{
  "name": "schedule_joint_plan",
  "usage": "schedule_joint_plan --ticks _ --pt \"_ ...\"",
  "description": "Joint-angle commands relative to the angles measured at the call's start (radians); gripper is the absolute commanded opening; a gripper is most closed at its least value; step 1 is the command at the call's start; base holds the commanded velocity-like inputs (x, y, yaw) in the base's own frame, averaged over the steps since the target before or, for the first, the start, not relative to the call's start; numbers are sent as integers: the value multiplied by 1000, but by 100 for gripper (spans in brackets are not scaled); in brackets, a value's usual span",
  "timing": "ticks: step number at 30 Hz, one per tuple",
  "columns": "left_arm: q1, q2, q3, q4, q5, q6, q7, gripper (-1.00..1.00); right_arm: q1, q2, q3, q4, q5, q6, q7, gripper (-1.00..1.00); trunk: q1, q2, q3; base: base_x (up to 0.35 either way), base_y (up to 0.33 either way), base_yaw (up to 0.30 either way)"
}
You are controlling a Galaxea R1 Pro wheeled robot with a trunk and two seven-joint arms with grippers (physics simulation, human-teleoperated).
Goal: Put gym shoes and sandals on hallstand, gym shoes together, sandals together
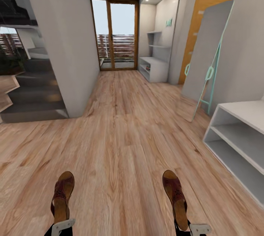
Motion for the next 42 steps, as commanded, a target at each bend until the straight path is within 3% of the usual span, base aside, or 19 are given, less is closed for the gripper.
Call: schedule_joint_plan --ticks 1,12,42 --pt "-1 0 1 1 -4 -3 1 -100 0 0 -3 0 2 -2 1 -100 0 0 -1 336 0 275" --pt "-1 -1 1 1 -3 -3 1 -100 0 0 -3 -1 2 -2 2 -100 0 0 -1 337 0 237" --pt "-1 0 1 1 -3 -3 1 -100 0 -9 -3 -1 3 -1 3 -100 0 0 -1 339 0 5"
